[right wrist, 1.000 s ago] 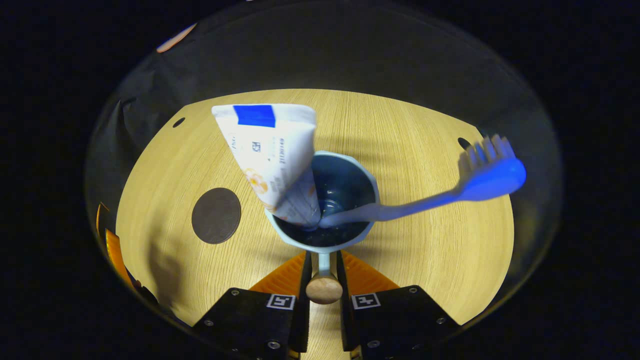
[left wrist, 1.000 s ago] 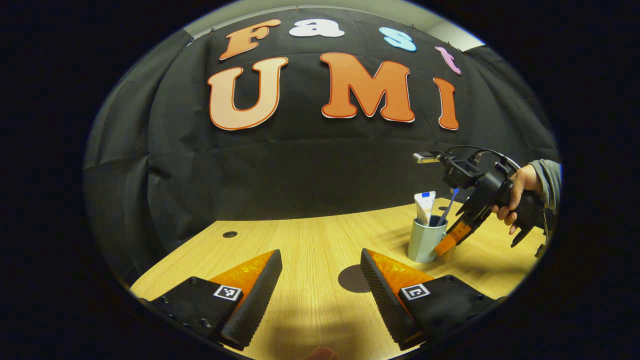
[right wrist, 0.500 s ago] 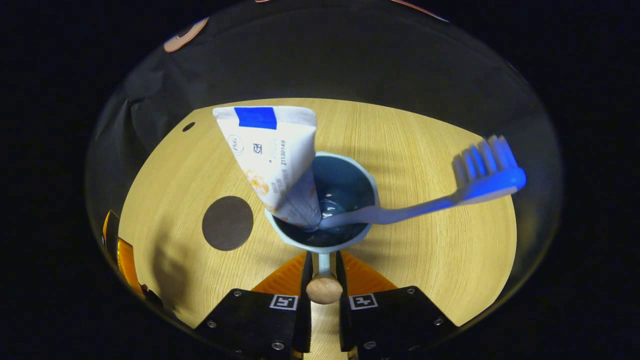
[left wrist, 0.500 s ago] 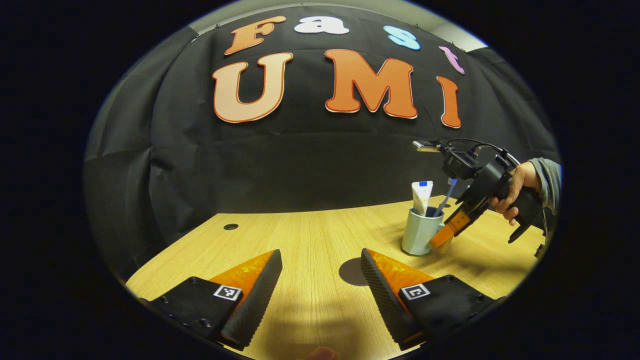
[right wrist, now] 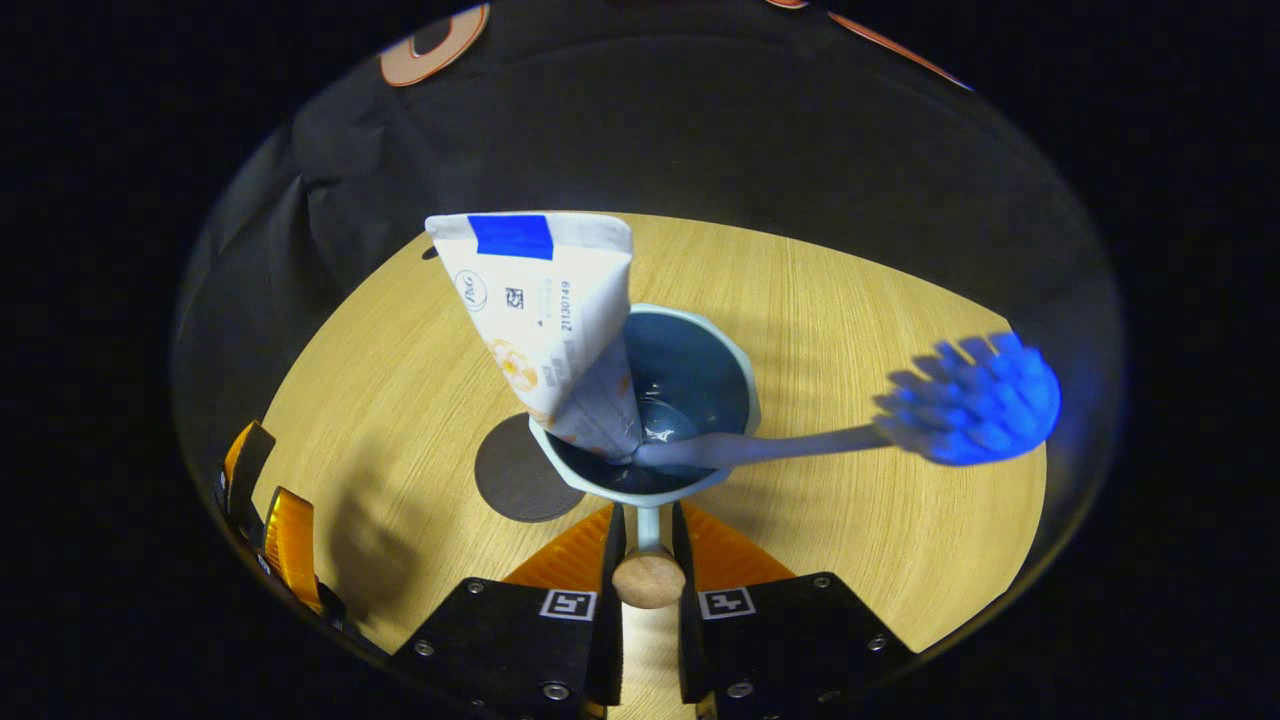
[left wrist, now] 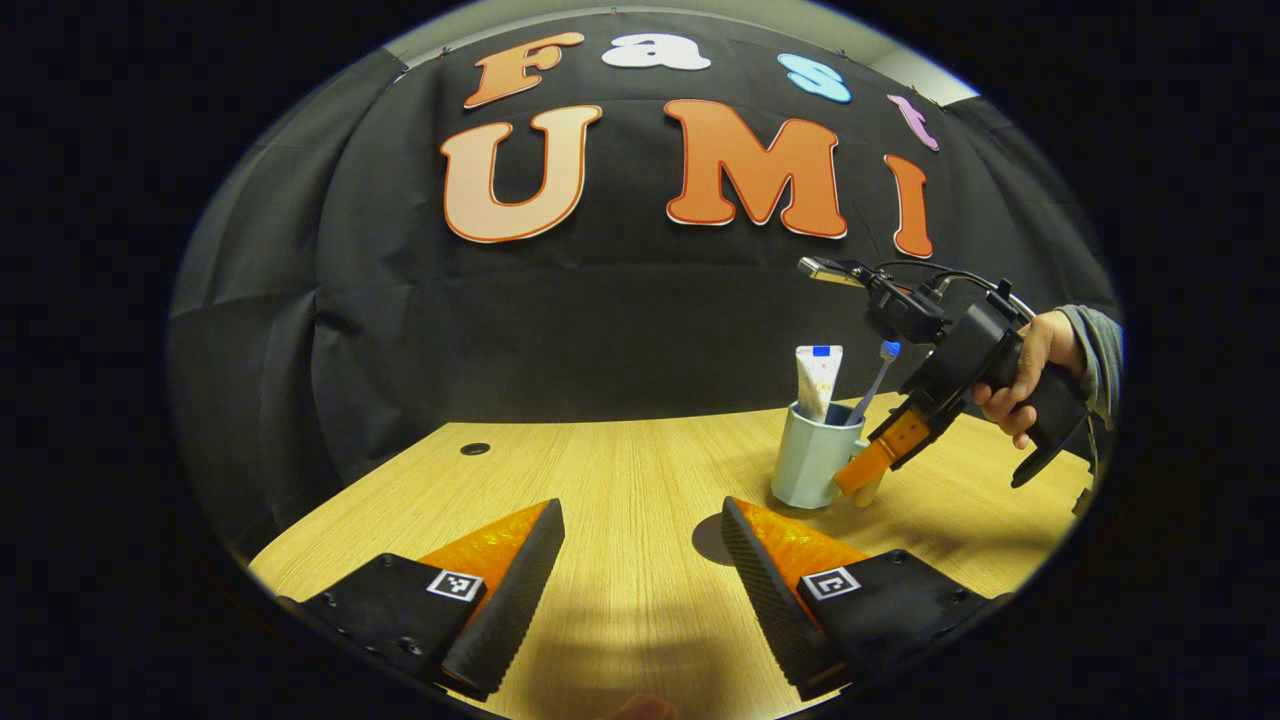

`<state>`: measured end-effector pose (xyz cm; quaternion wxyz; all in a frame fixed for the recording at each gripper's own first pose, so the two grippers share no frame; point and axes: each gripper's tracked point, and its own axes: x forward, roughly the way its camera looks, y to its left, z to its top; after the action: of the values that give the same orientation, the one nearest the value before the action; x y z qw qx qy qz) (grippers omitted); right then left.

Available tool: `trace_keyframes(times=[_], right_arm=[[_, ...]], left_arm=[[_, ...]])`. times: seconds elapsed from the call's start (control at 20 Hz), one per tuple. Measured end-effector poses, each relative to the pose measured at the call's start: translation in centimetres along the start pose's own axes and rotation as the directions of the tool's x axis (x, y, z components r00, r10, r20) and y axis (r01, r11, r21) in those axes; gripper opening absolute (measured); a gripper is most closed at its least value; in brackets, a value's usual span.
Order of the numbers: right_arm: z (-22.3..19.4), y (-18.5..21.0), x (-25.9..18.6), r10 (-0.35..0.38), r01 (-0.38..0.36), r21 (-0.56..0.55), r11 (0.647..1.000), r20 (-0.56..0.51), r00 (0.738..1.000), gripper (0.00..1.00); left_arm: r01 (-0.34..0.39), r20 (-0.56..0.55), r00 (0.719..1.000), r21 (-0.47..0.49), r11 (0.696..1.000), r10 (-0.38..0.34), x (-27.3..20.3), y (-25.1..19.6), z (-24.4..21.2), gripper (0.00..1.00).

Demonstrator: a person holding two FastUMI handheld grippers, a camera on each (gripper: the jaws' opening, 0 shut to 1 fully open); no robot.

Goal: Put the toothbrush and toothpaste on the desktop into the cup, then pick up the cup and place it on the coaster on the desktop.

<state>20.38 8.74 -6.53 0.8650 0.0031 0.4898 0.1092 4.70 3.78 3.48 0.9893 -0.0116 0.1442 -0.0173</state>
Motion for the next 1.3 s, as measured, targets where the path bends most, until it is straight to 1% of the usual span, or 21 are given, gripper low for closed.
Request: trace_keyframes(times=[0.2,0.25,0.3,0.4,0.45,0.55,0.75,0.9,1.0,1.05,1.1,1.15,1.2,1.25,1.3], right_arm=[[0.2,0.1,0.0,0.029,-0.029,-0.051,0.998,0.000,1.000,0.23],[0.3,0.1,0.0,0.037,-0.037,-0.065,0.997,0.000,0.999,0.23],[0.3,0.2,0.0,0.046,-0.046,-0.078,0.996,0.003,0.999,0.23],[0.2,0.4,0.2,0.062,-0.062,-0.104,0.993,-0.003,0.998,0.22],[0.1,0.3,0.3,0.067,-0.067,-0.117,0.991,-0.009,0.998,0.22],[0.0,0.3,0.4,0.072,-0.074,-0.145,0.987,-0.022,0.997,0.23],[-0.2,0.5,0.7,0.087,-0.096,-0.141,0.985,-0.063,0.994,0.23],[-0.3,0.6,0.8,0.085,-0.096,-0.153,0.984,-0.079,0.993,0.23],[-0.4,0.5,0.3,0.100,-0.108,-0.135,0.985,-0.067,0.993,0.27],[-0.4,0.6,0.2,0.109,-0.115,-0.130,0.985,-0.054,0.993,0.36],[-0.1,0.6,0.3,0.119,-0.123,-0.129,0.984,-0.041,0.992,0.31],[0.1,0.7,0.1,0.132,-0.134,-0.128,0.983,-0.026,0.991,0.37],[0.2,0.9,-0.6,0.146,-0.145,-0.128,0.981,-0.007,0.989,0.40],[0.4,0.9,-0.9,0.160,-0.155,-0.128,0.980,0.024,0.987,0.45],[0.7,1.0,-1.2,0.170,-0.161,-0.135,0.978,0.064,0.983,0.47]], left_arm=[[-0.017,-0.005,1.000,-0.012,1.000,0.017,0.1,0.1,0.0,0.99],[-0.019,-0.006,1.000,-0.015,1.000,0.019,0.1,0.1,0.0,0.98],[-0.022,-0.007,1.000,-0.017,1.000,0.022,0.2,0.2,0.0,0.99],[-0.032,-0.013,0.999,-0.023,0.999,0.032,0.1,0.3,-0.2,0.98],[-0.036,-0.015,0.999,-0.024,0.999,0.035,0.0,0.3,-0.1,1.00],[-0.042,-0.016,0.999,-0.028,0.999,0.041,0.1,0.4,-0.1,1.00],[-0.056,-0.020,0.998,-0.032,0.998,0.055,0.1,0.5,-0.2,1.00],[-0.062,-0.026,0.998,-0.038,0.997,0.061,-0.2,0.6,-0.3,1.00],[-0.064,-0.034,0.997,-0.043,0.997,0.063,-0.3,0.5,-0.6,1.00],[-0.062,-0.038,0.997,-0.046,0.997,0.060,-0.4,0.4,-0.7,1.00],[-0.061,-0.040,0.997,-0.046,0.997,0.060,-0.4,0.3,-0.7,1.00],[-0.064,-0.035,0.997,-0.046,0.997,0.062,-0.5,0.4,-0.5,1.00],[-0.063,-0.027,0.998,-0.043,0.997,0.062,-0.4,0.3,-0.4,1.00],[-0.060,-0.022,0.998,-0.036,0.998,0.060,-0.2,0.2,-0.2,1.00],[-0.060,-0.014,0.998,-0.028,0.998,0.059,-0.1,0.2,0.0,1.00]])
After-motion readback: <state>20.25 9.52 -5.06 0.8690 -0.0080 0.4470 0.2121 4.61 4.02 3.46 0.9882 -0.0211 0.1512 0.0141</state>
